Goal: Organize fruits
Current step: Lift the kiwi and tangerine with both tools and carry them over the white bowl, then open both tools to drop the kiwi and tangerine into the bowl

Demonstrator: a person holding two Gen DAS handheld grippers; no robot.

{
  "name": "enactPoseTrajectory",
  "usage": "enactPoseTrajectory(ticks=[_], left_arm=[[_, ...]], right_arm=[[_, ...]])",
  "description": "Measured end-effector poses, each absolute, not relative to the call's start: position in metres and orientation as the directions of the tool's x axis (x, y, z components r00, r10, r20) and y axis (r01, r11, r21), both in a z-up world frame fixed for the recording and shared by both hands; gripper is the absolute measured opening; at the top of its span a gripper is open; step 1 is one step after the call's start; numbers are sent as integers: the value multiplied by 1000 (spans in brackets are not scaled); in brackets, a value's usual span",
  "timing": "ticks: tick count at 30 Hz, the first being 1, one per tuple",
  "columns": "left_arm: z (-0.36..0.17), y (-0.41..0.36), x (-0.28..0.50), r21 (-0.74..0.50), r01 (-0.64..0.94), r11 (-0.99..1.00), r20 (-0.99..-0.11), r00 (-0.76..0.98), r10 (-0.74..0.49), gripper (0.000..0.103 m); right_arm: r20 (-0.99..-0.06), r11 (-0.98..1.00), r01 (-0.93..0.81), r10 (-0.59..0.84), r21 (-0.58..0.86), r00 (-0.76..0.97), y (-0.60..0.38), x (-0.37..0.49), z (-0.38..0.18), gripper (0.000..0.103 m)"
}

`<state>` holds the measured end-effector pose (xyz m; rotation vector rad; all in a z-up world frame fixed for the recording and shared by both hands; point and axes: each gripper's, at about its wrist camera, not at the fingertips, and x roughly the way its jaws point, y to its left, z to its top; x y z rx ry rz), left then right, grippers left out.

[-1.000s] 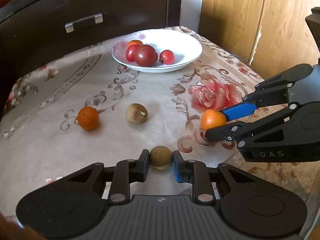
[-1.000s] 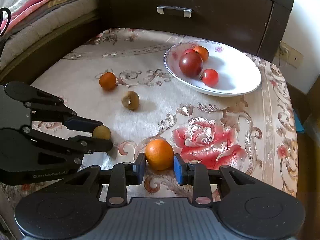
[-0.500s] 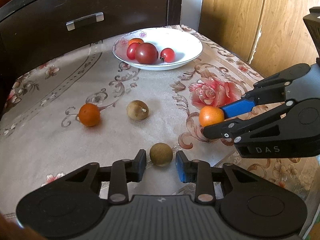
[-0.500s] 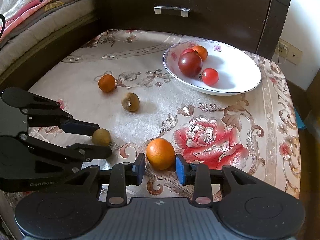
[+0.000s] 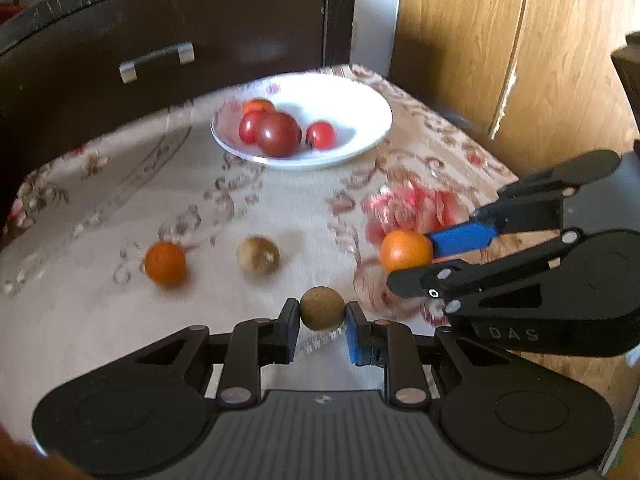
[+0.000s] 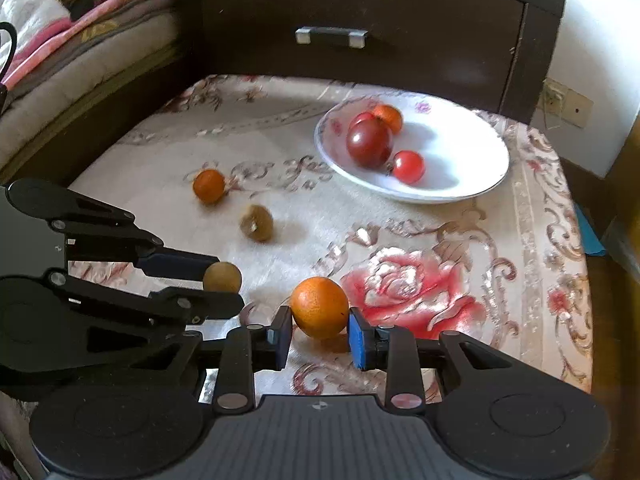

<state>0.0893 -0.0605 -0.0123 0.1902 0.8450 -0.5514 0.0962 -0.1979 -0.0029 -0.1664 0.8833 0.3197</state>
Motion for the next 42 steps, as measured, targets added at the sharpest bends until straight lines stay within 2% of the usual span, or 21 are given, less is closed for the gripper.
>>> enactPoseTrajectory(ticks=[17, 32, 42], left_arm=[[21, -90, 153, -32, 507, 861, -666, 632, -397, 32], [26, -127, 209, 34, 533, 845, -640, 662, -391, 31], [18, -130, 220, 26, 532, 846, -648, 654, -391, 33]], right_arm=[[-686, 971, -240, 179, 6, 705, -231, 150, 33, 24], [-676, 986, -162, 136, 25, 724, -259, 206, 25, 26], [-692, 987, -154, 148, 54, 706, -265, 220, 17, 27]])
